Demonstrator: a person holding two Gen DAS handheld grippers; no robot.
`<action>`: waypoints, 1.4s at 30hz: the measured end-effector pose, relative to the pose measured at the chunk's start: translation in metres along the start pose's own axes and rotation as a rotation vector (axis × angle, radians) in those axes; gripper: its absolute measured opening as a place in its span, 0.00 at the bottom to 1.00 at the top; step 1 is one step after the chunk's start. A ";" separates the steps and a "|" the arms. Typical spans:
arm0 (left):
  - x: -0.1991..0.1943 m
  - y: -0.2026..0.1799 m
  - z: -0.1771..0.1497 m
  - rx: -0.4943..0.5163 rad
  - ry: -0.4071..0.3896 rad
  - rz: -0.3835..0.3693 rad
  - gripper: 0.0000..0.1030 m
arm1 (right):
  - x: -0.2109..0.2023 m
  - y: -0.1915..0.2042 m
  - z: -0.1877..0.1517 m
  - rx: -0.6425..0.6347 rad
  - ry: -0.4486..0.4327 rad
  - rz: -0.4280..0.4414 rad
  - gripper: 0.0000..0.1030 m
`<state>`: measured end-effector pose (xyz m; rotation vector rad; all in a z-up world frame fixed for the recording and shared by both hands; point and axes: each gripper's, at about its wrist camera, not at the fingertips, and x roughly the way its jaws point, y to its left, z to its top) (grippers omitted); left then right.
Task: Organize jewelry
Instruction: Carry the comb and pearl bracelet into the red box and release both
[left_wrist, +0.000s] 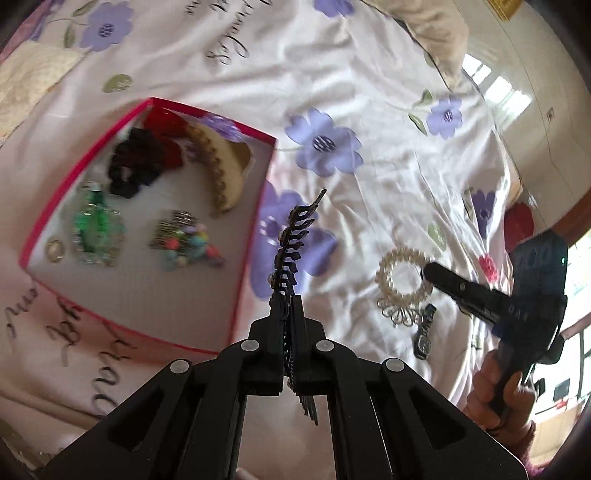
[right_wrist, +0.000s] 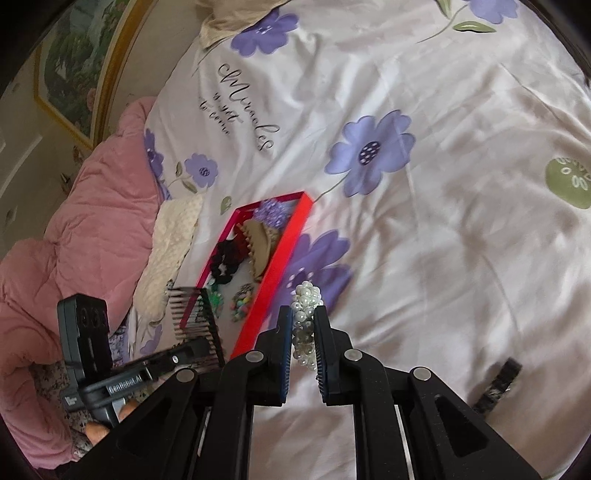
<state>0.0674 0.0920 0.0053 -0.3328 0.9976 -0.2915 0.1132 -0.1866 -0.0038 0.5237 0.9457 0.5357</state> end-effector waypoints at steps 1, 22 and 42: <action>-0.003 0.004 0.001 -0.006 -0.007 0.004 0.01 | 0.003 0.005 -0.001 -0.010 0.006 0.002 0.11; -0.041 0.080 0.021 -0.126 -0.101 0.053 0.01 | 0.049 0.068 -0.003 -0.088 0.066 0.065 0.11; -0.017 0.123 0.044 -0.186 -0.080 0.042 0.01 | 0.129 0.124 0.005 -0.163 0.154 0.119 0.11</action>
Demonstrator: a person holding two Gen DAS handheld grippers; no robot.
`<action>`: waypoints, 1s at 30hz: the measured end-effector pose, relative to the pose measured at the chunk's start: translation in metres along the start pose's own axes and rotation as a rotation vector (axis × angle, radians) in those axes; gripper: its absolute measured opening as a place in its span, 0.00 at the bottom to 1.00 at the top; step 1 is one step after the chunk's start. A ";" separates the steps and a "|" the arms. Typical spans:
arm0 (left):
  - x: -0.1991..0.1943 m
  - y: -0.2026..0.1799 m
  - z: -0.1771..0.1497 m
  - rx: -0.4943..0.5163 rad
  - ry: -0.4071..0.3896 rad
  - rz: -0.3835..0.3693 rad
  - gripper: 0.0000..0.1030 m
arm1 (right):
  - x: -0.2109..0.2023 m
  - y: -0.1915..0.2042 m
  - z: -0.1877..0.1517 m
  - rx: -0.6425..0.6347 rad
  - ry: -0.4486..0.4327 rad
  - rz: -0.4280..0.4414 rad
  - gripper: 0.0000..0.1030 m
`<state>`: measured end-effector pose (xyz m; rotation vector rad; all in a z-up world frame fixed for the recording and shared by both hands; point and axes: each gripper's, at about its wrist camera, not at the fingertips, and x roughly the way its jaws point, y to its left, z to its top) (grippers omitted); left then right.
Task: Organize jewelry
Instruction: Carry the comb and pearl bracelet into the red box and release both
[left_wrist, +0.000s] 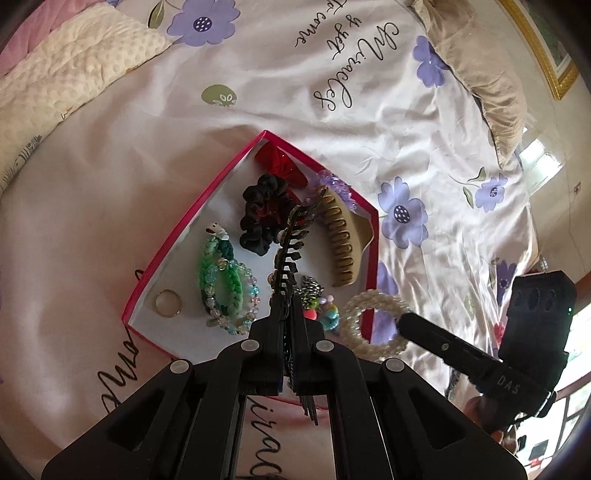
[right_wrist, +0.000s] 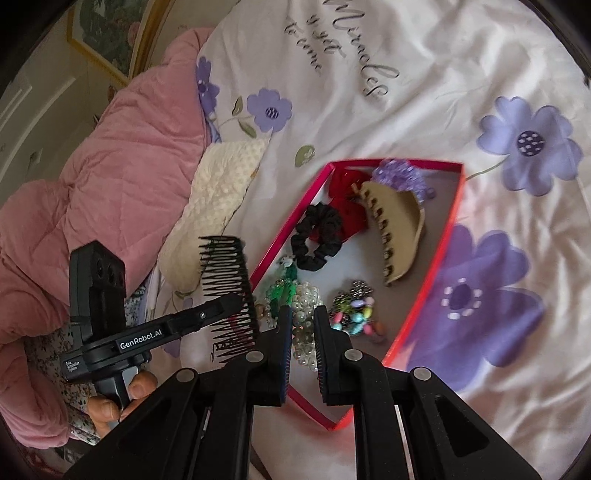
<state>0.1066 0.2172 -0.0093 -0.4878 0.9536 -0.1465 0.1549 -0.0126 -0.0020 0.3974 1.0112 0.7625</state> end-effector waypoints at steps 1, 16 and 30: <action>0.003 0.002 0.001 -0.003 0.005 0.003 0.01 | 0.003 0.000 0.000 -0.002 0.006 0.003 0.11; 0.034 0.028 0.007 -0.047 0.058 0.017 0.01 | 0.045 -0.027 0.005 0.024 0.071 -0.054 0.11; 0.038 0.038 0.005 -0.049 0.060 0.055 0.07 | 0.059 -0.036 0.000 0.014 0.089 -0.134 0.15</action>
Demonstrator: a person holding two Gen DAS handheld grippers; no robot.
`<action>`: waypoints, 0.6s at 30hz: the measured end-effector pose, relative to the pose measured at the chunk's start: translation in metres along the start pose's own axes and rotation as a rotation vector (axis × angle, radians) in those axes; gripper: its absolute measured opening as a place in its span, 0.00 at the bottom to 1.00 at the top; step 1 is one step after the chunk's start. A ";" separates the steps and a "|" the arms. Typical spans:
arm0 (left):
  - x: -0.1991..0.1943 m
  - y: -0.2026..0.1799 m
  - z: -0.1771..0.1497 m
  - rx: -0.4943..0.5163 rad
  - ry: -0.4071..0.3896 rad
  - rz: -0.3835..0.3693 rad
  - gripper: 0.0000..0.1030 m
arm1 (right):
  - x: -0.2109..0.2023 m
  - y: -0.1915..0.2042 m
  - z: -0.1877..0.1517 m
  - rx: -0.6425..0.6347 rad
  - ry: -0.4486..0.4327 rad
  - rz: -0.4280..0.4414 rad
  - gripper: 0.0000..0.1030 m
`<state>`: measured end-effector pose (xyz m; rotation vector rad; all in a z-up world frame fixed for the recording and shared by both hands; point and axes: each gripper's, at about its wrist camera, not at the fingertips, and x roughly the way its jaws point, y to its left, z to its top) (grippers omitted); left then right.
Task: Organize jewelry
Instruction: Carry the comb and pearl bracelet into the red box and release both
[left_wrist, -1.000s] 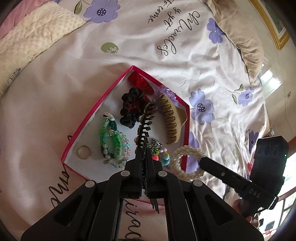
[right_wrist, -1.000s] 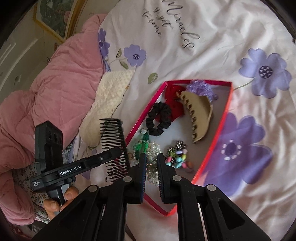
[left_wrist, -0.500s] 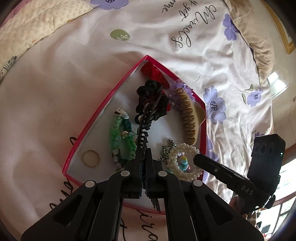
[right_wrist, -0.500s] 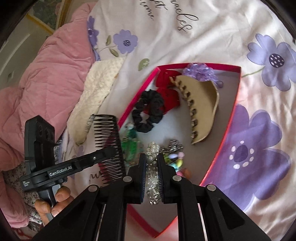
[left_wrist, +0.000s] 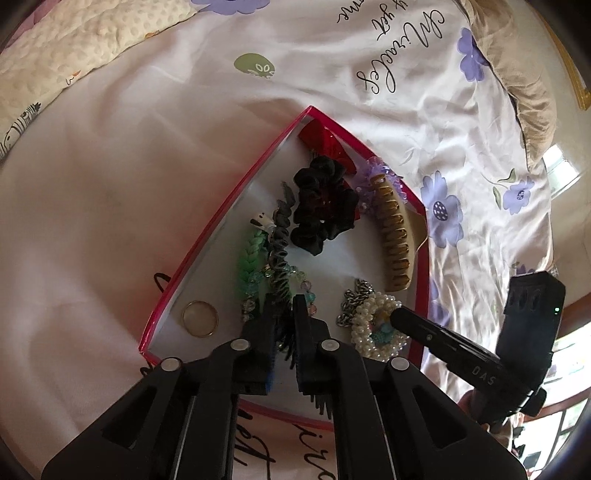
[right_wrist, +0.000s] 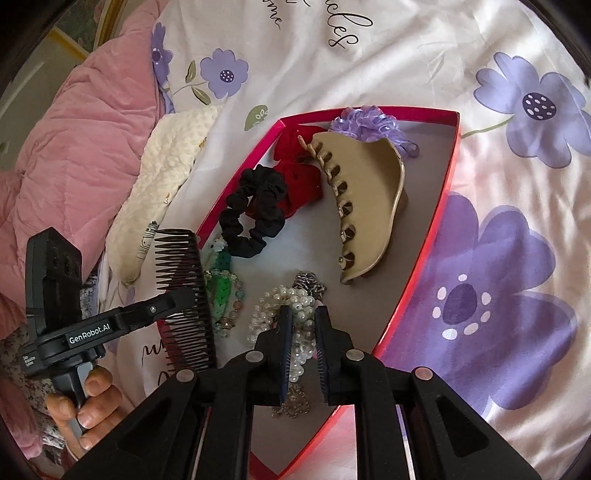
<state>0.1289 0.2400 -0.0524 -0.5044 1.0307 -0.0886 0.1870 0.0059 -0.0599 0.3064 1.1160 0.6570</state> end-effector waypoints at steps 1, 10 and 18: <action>0.000 0.001 0.000 -0.002 0.001 0.001 0.07 | -0.001 0.000 0.000 0.000 -0.001 -0.001 0.15; 0.000 0.006 -0.004 -0.015 0.014 0.015 0.19 | -0.005 -0.002 -0.001 0.023 -0.013 0.008 0.21; 0.001 0.004 -0.009 -0.013 0.026 0.055 0.43 | -0.010 0.002 -0.002 0.024 -0.024 0.011 0.33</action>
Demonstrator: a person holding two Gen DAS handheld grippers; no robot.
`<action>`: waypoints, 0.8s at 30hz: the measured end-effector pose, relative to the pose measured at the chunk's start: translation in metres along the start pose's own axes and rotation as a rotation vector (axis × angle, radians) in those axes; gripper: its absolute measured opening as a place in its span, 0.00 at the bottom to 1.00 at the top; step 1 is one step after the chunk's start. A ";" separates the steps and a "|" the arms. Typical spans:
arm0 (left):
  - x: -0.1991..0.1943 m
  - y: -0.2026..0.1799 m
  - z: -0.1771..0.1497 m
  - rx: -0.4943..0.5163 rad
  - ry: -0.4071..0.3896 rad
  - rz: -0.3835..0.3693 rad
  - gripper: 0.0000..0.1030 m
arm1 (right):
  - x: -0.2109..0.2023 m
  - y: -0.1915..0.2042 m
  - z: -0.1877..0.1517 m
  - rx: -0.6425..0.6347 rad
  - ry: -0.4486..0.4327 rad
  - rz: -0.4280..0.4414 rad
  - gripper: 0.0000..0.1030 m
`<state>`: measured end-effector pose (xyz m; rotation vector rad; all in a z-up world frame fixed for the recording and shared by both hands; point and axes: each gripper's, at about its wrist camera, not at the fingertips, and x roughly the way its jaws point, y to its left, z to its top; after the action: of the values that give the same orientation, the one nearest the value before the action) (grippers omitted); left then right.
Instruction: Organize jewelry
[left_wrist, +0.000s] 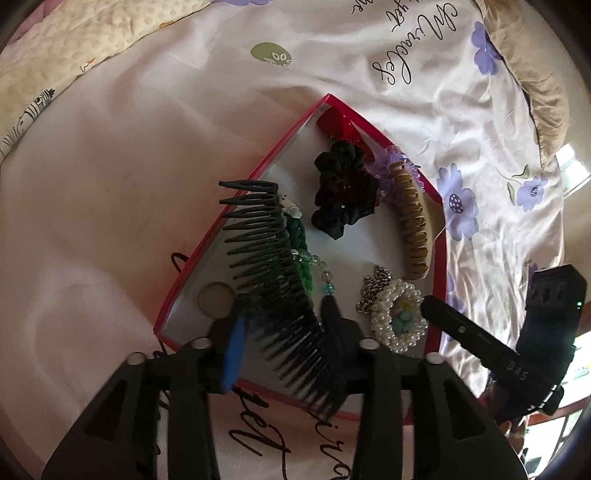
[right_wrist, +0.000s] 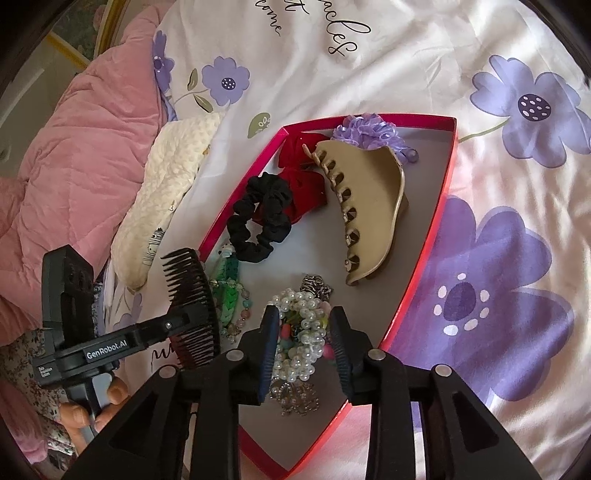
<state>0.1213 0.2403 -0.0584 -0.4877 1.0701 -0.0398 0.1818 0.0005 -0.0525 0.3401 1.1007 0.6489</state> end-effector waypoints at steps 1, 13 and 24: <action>-0.001 0.000 -0.001 -0.001 0.000 0.001 0.46 | -0.001 0.000 0.000 0.000 -0.003 0.000 0.35; -0.013 -0.010 -0.011 0.003 -0.004 -0.006 0.68 | -0.030 0.001 -0.006 0.021 -0.048 0.026 0.48; -0.045 -0.015 -0.035 -0.021 -0.049 -0.020 0.74 | -0.063 -0.008 -0.018 0.107 -0.118 0.083 0.69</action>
<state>0.0728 0.2261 -0.0286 -0.5160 1.0188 -0.0345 0.1491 -0.0468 -0.0201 0.5125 1.0146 0.6365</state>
